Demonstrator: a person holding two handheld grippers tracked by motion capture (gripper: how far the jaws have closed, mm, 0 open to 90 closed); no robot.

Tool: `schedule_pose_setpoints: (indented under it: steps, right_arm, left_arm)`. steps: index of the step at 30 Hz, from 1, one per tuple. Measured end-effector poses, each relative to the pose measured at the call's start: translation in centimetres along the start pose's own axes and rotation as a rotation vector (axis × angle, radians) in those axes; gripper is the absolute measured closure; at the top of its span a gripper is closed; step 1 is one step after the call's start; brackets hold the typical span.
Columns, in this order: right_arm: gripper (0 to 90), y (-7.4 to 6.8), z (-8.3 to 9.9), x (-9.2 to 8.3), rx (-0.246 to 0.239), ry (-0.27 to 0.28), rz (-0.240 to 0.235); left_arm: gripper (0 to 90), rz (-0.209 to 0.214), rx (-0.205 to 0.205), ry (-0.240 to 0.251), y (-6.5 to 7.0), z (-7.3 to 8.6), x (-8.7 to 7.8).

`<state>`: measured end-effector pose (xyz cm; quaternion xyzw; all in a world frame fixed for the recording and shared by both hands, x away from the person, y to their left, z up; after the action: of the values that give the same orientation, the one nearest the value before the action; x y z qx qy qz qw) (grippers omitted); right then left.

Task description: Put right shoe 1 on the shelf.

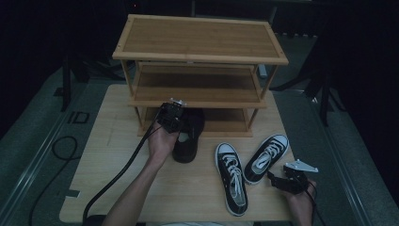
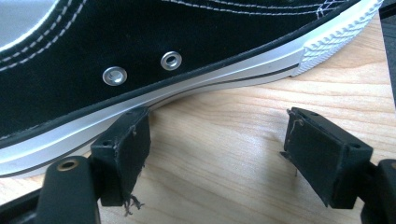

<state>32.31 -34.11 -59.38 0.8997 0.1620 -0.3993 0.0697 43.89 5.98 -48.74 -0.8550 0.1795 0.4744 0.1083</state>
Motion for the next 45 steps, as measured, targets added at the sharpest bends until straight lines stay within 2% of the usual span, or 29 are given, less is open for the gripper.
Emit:
schedule_pose_setpoints:
  steps: [5, 11, 15, 21, 24, 27, 28, 29, 32, 39, 40, 45]
  right_arm:
    - [22.4, 0.0, 0.0, 0.0, 0.0, 0.0, 0.0]
    - [22.4, 0.0, 0.0, 0.0, 0.0, 0.0, 0.0]
    - [22.5, 0.0, 0.0, 0.0, 0.0, 0.0, 0.0]
    - [22.5, 0.0, 0.0, 0.0, 0.0, 0.0, 0.0]
    - [22.5, 0.0, 0.0, 0.0, 0.0, 0.0, 0.0]
    - [22.5, 0.0, 0.0, 0.0, -0.001, 0.0, 0.0]
    - [22.5, 0.0, 0.0, 0.0, -0.001, 0.0, 0.0]
    - [22.5, 0.0, 0.0, 0.0, -0.001, 0.0, 0.0]
    - [22.5, 0.0, 0.0, 0.0, -0.002, 0.001, 0.0]
    - [22.5, 0.0, 0.0, 0.0, 0.0, 0.0, 0.0]
    - [22.5, 0.0, 0.0, 0.0, 0.0, 0.0, 0.0]
    - [22.5, 0.0, 0.0, 0.0, -0.001, 0.0, 0.0]
  left_arm:
    - [74.3, 0.051, 0.05, 0.0, 0.5, 0.3, -0.5]
    - [69.6, 0.116, 0.064, 0.037, 0.4, 1.2, -2.5]
    - [68.9, 0.151, 0.106, 0.055, 0.6, 2.2, -4.1]
    - [67.1, 0.169, 0.151, 0.089, 1.0, 3.5, -6.0]
    - [70.6, 0.163, 0.174, 0.076, 0.9, 4.8, -6.4]
    - [79.2, 0.152, 0.187, 0.064, 0.8, 5.6, -6.3]
    - [79.2, 0.144, 0.201, 0.044, 0.8, 6.5, -5.9]
    - [89.9, 0.138, 0.205, 0.038, 0.8, 6.9, -5.7]
    - [90.0, 0.141, 0.216, 0.001, 0.9, 8.0, -4.9]
    - [90.0, 0.152, 0.21, -0.035, 1.2, 9.4, -3.0]
    - [90.0, 0.157, 0.216, -0.051, 1.4, 9.8, -2.3]
    - [90.0, 0.169, 0.257, -0.096, 2.8, 11.0, -0.7]
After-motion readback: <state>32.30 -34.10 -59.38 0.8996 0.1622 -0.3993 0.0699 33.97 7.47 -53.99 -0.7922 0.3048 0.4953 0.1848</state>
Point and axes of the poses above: each handheld gripper's, and its own axes: x roughly forward along the jaws, z roughly out of its underside, y roughly to its right, the point moved 5 cm from there along x, roughly forward along the jaws, and after that the axes turned 5 degrees about -y, right-handed, at the moved point
